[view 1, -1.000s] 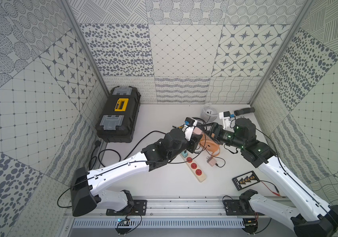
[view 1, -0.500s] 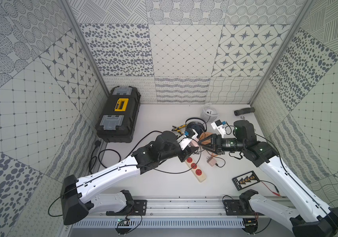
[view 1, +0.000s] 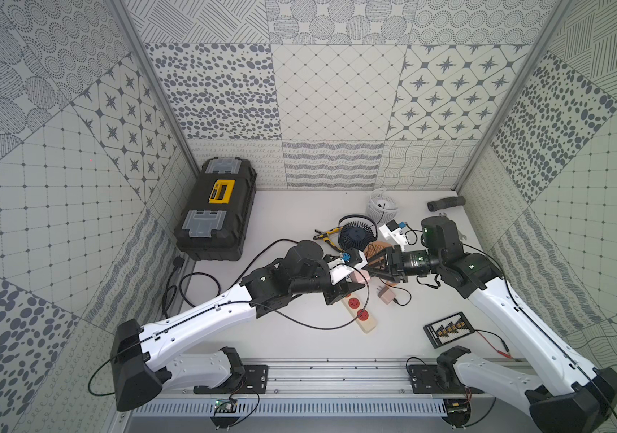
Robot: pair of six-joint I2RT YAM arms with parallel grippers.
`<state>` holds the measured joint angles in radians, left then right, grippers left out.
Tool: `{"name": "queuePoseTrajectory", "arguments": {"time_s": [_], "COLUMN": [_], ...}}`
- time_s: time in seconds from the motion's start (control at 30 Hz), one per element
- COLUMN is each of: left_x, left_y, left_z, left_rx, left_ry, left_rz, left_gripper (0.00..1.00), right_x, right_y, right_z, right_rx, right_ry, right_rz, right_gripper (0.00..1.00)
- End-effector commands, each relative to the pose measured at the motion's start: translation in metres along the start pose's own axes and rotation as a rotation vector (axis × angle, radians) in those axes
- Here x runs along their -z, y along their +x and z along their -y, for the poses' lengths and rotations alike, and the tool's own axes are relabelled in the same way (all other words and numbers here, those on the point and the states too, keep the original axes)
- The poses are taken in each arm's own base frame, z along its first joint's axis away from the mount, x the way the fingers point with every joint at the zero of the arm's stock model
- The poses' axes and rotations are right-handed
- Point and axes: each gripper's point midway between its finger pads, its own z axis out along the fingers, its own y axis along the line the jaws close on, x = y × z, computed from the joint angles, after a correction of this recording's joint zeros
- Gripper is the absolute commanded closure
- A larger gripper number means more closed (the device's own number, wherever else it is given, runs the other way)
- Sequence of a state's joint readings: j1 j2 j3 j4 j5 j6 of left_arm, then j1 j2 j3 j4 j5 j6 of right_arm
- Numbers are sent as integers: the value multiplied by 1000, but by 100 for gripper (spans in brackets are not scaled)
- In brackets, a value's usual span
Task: Plug the desk fan into the power strip
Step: Pick up the plug from the center of the board.
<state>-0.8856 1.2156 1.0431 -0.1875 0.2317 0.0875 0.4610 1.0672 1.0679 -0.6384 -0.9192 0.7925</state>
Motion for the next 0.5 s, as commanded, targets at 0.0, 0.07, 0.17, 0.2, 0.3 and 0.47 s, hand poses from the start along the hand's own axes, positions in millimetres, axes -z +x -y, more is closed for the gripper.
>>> {"name": "queuePoseTrajectory", "arguments": {"time_s": [0.0,0.07,0.17,0.2,0.3,0.47], "left_x": [1,1,2,3,4,6], "left_y": [-5,-6,-6,-5,-3,-1], "left_z": [12,12,10,9,6,3], "left_rx": [-52,-54,-57,-59,-63,-59], "left_ry": [70,67,55,48,24,4], "left_rz": [22,28,26,23,22,22], "left_gripper": [100,100,100,100,100,100], "right_x": [-3,-4,-5,-6,-7,-8], "right_y": [5,8,10,10,13,16], "right_z": [-10,-7,-6,-6,-7,-4], "right_rx": [42,31,23,24,19,11], "right_ry": [-50,-50,-53,-57,-63,-66], "right_rz": [-35,-44,-56,-60,-73,-85], "right_gripper": [56,59,62,62,62,59]}}
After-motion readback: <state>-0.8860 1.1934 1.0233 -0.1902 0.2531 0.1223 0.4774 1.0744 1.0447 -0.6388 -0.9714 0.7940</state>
